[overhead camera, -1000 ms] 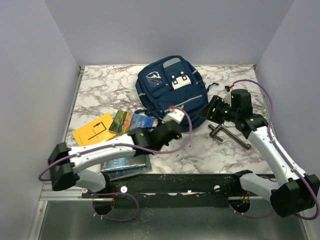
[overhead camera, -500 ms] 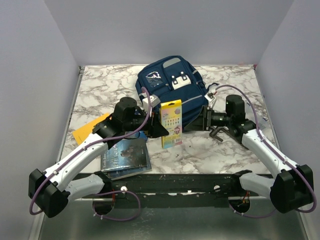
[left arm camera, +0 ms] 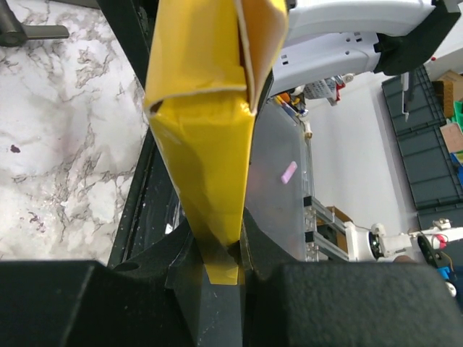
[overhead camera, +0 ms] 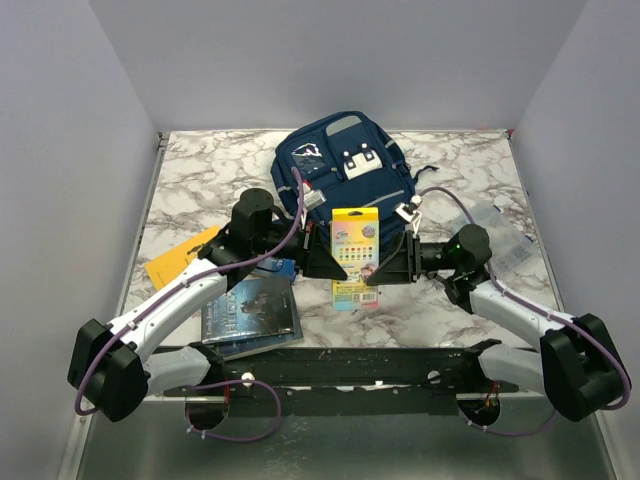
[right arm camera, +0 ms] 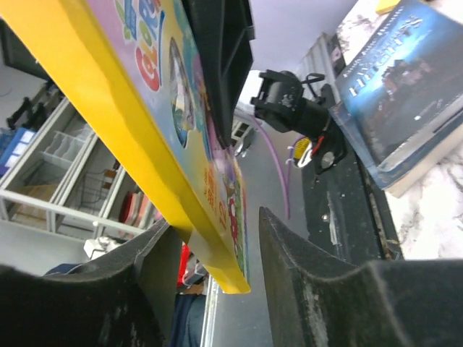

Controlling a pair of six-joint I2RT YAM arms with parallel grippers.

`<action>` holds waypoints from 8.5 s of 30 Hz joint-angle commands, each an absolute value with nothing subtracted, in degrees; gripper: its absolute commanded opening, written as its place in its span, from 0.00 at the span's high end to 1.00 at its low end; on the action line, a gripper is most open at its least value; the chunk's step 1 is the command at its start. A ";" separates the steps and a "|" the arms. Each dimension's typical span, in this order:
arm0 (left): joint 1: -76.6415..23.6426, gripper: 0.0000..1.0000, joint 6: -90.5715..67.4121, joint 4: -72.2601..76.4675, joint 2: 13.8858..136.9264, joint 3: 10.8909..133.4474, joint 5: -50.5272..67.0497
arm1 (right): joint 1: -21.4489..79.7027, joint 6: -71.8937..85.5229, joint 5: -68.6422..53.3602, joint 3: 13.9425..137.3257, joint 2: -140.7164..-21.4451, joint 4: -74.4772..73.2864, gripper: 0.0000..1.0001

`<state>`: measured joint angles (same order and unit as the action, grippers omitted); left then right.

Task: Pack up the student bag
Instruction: Pick up the stationery from the center of the board, then place the stationery in the student bag.

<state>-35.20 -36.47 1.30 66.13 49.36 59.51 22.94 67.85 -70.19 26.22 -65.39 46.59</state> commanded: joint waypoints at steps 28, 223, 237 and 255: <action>-35.13 0.54 -41.66 7.40 70.58 53.23 62.89 | 23.63 68.54 -61.86 28.28 -59.98 39.02 0.89; -45.37 0.41 -13.04 -41.44 103.45 105.03 9.60 | 19.16 33.57 6.70 49.52 -59.67 -24.85 0.29; -23.93 0.28 -25.23 -26.17 76.24 71.97 16.52 | 40.37 61.12 8.15 47.71 -75.28 -11.21 0.46; -21.79 0.27 -30.33 -24.68 65.58 67.30 14.64 | 52.99 74.97 37.82 71.94 -105.07 -25.88 0.59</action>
